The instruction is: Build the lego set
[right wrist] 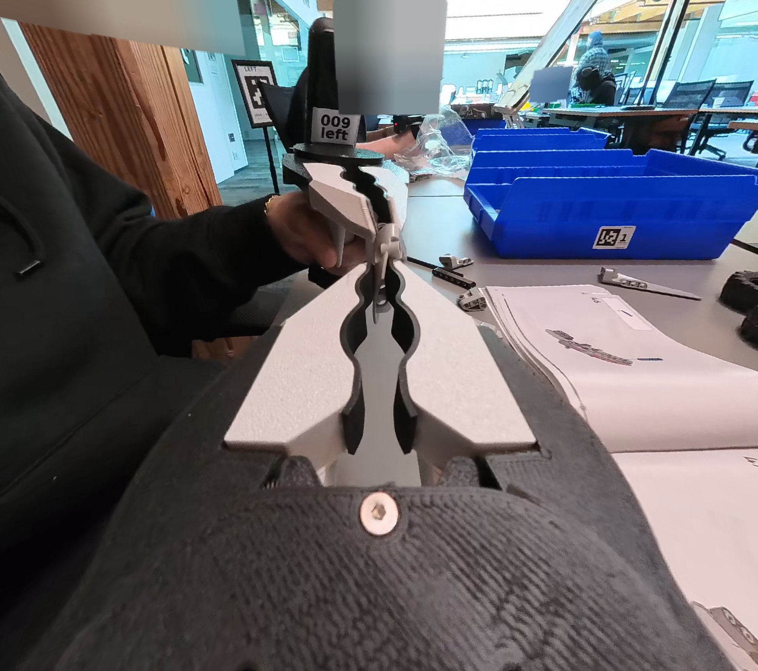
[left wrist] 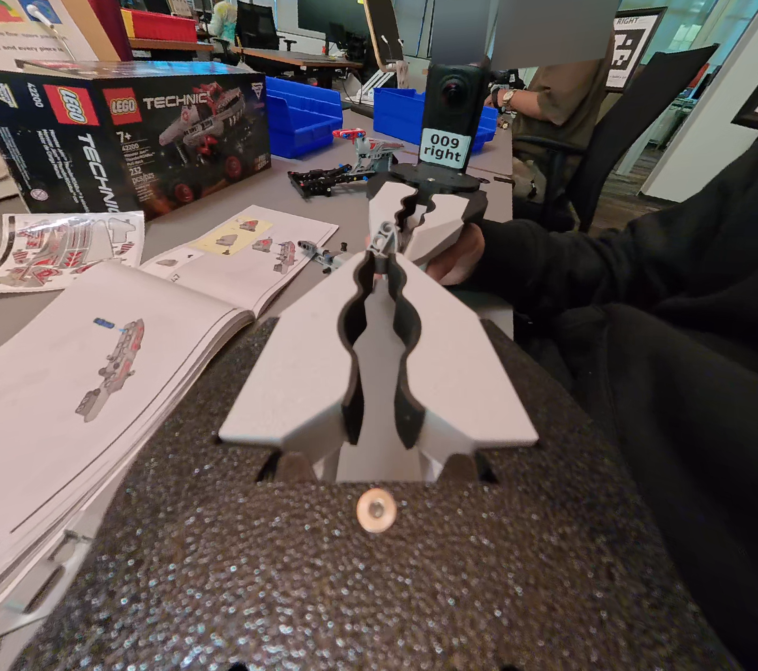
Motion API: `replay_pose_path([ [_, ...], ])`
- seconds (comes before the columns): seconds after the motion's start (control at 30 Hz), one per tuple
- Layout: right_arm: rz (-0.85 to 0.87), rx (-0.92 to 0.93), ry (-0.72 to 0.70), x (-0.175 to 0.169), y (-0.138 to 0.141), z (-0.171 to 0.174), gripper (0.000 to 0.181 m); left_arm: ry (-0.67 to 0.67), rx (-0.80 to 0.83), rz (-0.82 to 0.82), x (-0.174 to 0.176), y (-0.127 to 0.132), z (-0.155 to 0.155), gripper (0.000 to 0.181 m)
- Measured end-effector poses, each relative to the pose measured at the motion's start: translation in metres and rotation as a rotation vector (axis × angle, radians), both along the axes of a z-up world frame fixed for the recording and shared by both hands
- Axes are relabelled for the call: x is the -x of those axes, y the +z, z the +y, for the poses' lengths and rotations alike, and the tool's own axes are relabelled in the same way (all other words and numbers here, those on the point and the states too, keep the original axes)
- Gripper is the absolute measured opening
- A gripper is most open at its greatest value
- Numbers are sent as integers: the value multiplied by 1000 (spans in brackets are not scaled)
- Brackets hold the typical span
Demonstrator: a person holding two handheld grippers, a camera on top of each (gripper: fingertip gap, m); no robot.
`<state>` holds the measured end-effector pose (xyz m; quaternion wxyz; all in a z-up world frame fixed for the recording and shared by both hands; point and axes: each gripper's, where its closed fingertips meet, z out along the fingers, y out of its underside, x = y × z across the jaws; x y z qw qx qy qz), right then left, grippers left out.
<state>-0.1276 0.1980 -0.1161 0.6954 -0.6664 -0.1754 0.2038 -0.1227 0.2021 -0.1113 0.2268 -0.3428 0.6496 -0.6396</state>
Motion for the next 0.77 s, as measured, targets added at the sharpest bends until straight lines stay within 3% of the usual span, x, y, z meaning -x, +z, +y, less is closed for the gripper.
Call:
replay_pose_path([
  [0.27, -111, 62, -38, -2, -14, 1, 5, 10, -120, 26, -1, -16, 2, 5],
  [0.5, -84, 76, -43, -4, -13, 1, 5, -21, -110, 41, -3, -25, -5, 5],
  [0.6, -108, 106, -56, -6, -18, 0, 5, 6, -177, 64, -3, -31, 2, 5],
  [0.67, -176, 188, -86, -11, -33, -2, 5, 8, -256, 151, 1, -44, 7, 5],
  [0.77, -293, 360, -69, -8, -62, -11, 5, -21, -505, 380, 15, -85, 10, 5],
])
